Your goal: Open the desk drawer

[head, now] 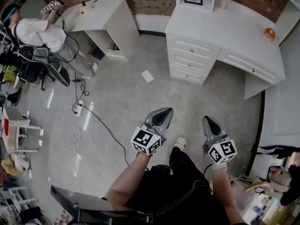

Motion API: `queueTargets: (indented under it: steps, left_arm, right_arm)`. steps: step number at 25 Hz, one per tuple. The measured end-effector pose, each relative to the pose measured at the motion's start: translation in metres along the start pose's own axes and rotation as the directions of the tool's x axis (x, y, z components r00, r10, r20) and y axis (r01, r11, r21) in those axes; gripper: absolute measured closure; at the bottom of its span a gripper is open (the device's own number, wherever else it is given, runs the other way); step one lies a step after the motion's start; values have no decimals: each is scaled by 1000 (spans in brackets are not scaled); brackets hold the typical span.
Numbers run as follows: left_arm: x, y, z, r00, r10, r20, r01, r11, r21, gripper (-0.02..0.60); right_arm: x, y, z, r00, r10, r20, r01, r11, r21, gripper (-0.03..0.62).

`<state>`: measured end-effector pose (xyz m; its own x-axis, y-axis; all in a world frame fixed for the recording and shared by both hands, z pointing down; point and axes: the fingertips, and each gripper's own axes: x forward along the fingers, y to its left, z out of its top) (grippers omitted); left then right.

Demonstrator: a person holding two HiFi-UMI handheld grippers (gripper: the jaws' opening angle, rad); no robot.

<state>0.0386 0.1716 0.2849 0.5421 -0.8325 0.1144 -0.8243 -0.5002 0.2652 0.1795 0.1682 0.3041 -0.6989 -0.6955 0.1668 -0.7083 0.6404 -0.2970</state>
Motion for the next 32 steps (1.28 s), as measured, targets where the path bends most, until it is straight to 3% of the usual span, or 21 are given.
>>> queueTargets:
  steps: [8, 23, 32]
  left_arm:
    - [57, 32, 9, 999, 40, 24, -40, 999, -6, 578]
    - [90, 75, 1, 996, 88, 21, -87, 995, -50, 578]
    - [132, 114, 22, 1000, -7, -25, 7, 1000, -20, 578]
  right_arm:
    - [48, -44, 12, 1000, 30, -9, -30, 1000, 4, 591]
    - [99, -62, 11, 998, 62, -24, -62, 998, 24, 592]
    - [139, -85, 21, 999, -24, -37, 25, 999, 47, 592]
